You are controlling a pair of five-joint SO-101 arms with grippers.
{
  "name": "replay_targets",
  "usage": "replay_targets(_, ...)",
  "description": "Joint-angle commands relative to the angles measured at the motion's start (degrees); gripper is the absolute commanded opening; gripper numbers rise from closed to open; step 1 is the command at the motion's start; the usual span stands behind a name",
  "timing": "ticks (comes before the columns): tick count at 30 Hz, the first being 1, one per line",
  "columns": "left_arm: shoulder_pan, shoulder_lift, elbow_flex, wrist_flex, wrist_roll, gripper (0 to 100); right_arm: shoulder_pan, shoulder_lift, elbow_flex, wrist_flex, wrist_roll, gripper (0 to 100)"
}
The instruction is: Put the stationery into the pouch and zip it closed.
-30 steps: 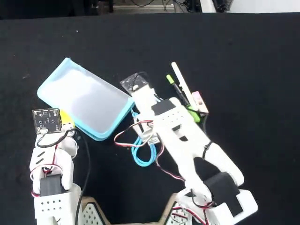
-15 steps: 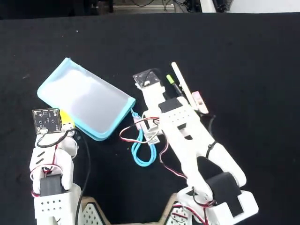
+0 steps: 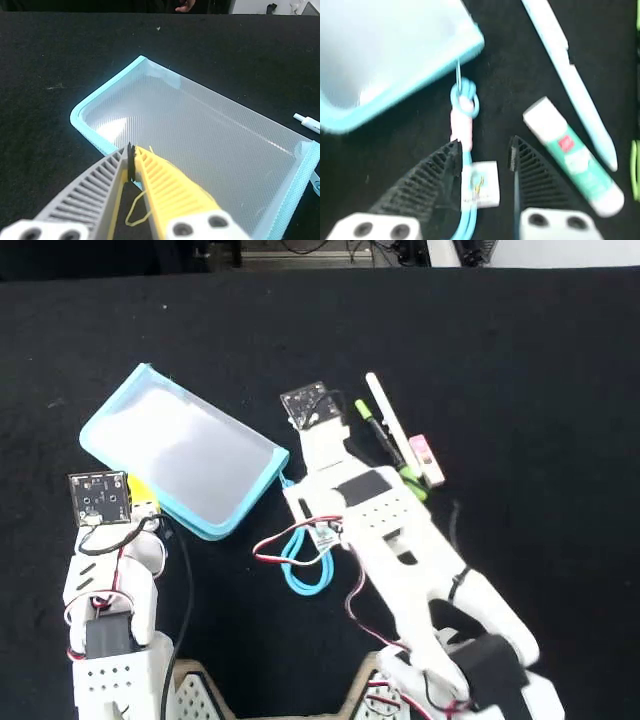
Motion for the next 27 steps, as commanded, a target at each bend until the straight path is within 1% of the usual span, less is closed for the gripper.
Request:
replay_targets(1, -0.66, -0.53, 1.27, 0.00, 0.35, 3, -0.35, 3.82, -0.66, -9.76, 3.25, 16.6)
replay_targets(3, -0.66, -0.53, 1.27, 0.00, 0.35, 3, -0.35, 6.46, -2.24, -10.81, 4.31, 16.6)
replay_targets(9, -0.40, -0.53, 1.27, 0.00, 0.35, 3, -0.44, 16.40, -8.92, -10.64, 4.13, 16.6)
replay_targets(12, -0.40, -0.53, 1.27, 0.00, 0.35, 3, -0.53, 21.32, -12.26, -9.58, 0.97, 16.6)
replay_targets(14, -0.40, -0.53, 1.27, 0.00, 0.35, 3, -0.44, 22.90, -15.78, -5.45, 0.09, 16.7)
replay_targets(19, -0.31, -0.53, 1.27, 0.00, 0.35, 3, -0.26, 20.44, -25.10, 10.55, 0.35, 16.7)
replay_targets(21, -0.31, -0.53, 1.27, 0.00, 0.35, 3, -0.70, 19.21, -26.59, 13.71, 0.35, 16.7)
replay_targets(23, -0.48, -0.44, 1.27, 0.09, 0.35, 3, -2.37, 18.68, -25.45, 13.19, 0.35, 16.7)
replay_targets(27, -0.57, -0.44, 1.27, 0.09, 0.35, 3, -5.36, 21.49, -18.77, 5.71, 0.35, 16.7)
